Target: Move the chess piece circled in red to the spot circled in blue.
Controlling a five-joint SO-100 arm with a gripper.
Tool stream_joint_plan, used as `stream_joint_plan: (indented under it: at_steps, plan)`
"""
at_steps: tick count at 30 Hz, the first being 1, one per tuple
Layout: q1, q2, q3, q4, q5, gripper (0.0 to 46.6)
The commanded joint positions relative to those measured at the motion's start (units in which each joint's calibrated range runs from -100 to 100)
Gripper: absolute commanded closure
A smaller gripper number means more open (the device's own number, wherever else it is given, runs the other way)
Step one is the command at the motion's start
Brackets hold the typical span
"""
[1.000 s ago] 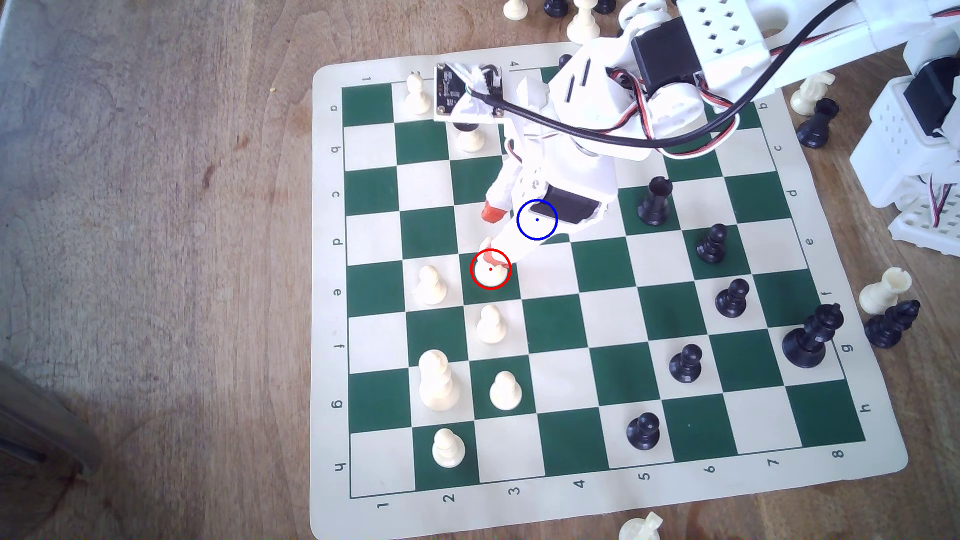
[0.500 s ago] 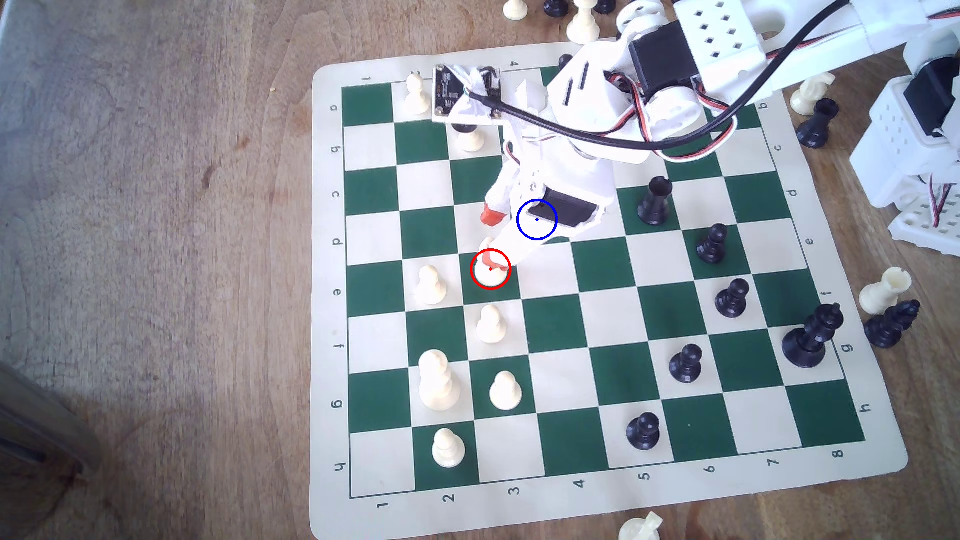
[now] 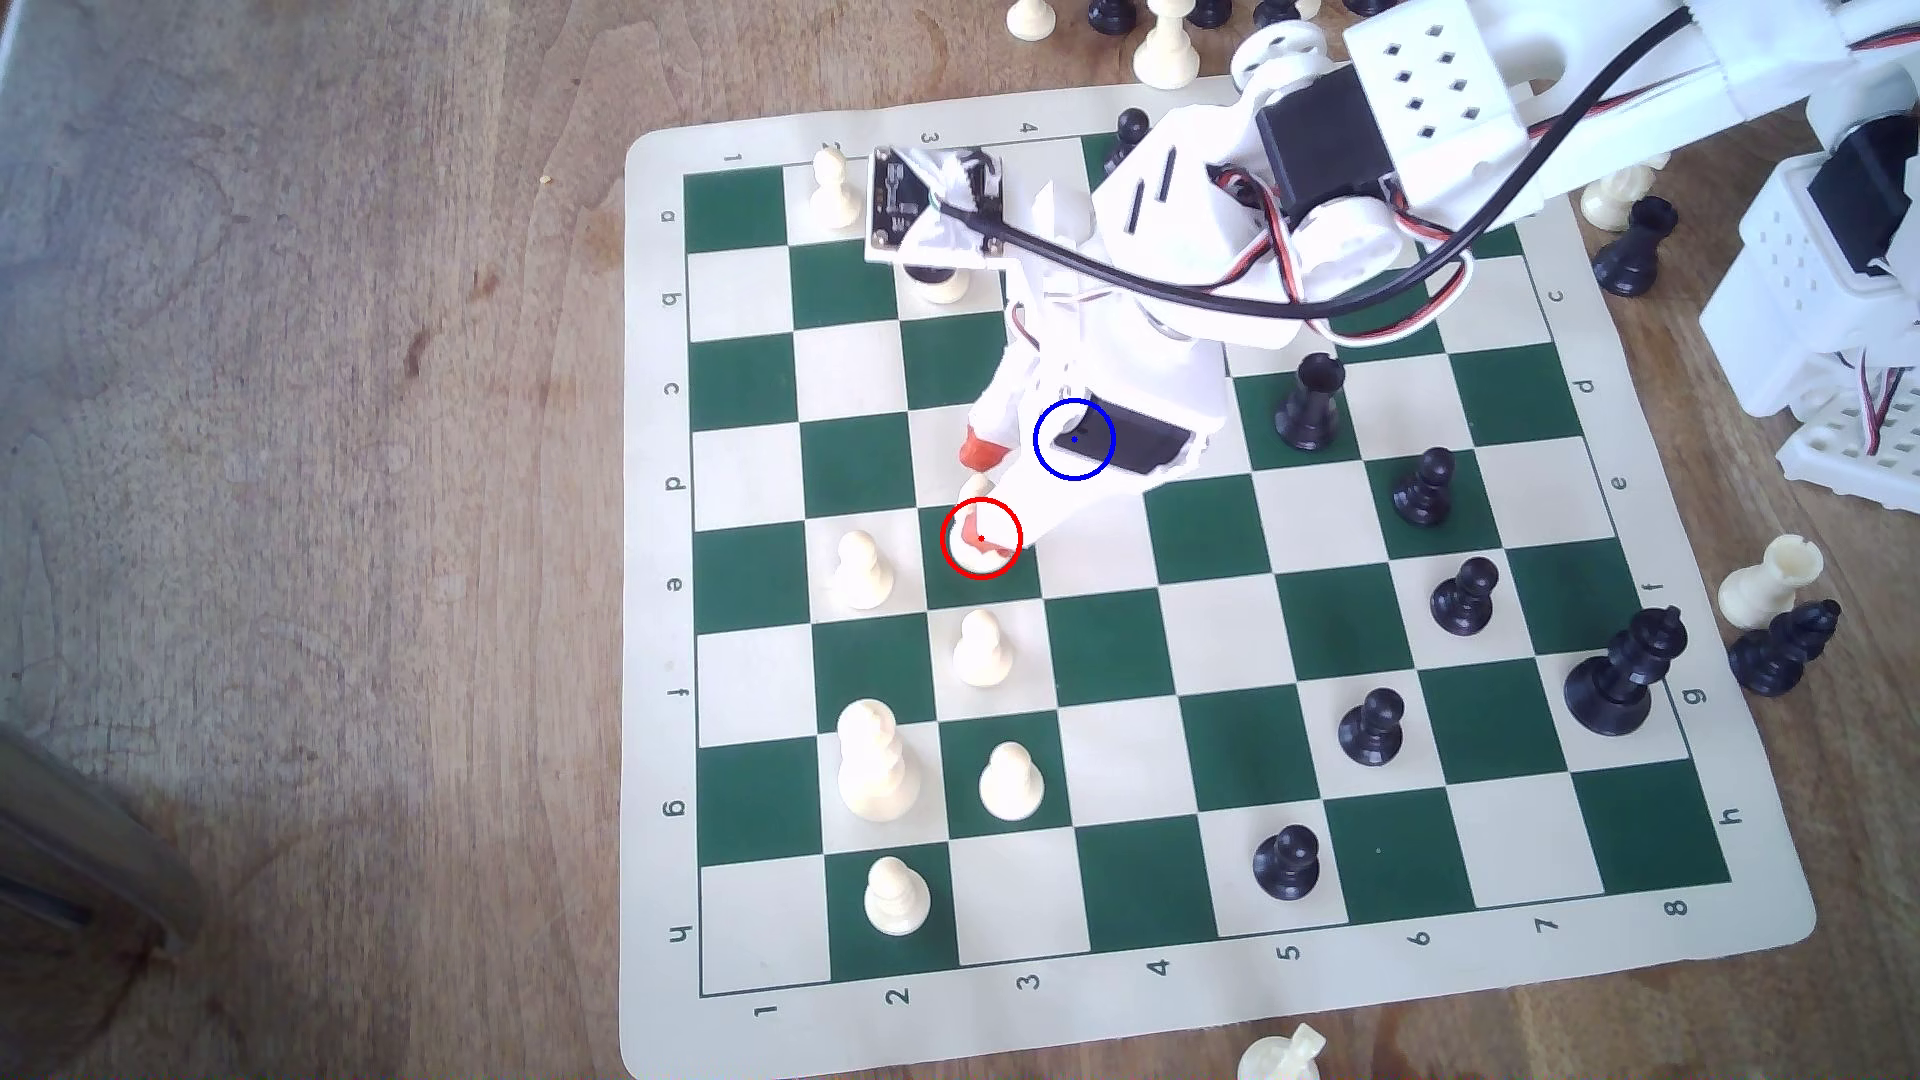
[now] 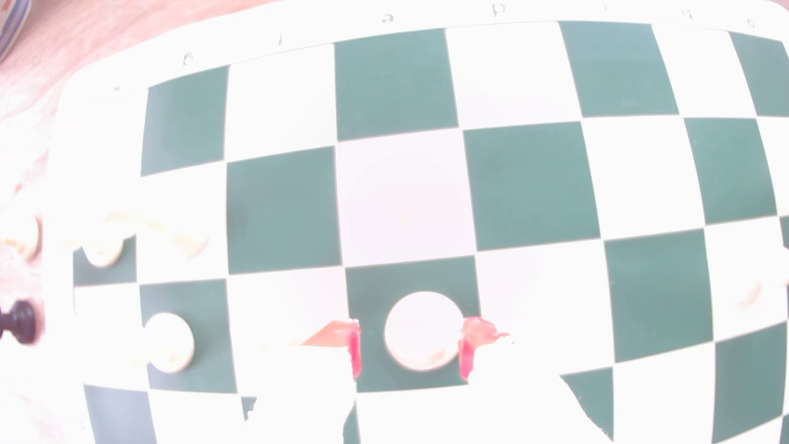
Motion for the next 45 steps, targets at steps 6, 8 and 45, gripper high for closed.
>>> stream_joint_plan:
  at_steps: [6, 8, 45]
  plan:
    - [-0.4, -0.4, -0.9, -2.0, -0.4, 33.7]
    - [-0.4, -0.4, -1.2, -2.1, -0.5, 33.6]
    - [-0.7, -0.2, -3.0, -2.9, -0.5, 43.1]
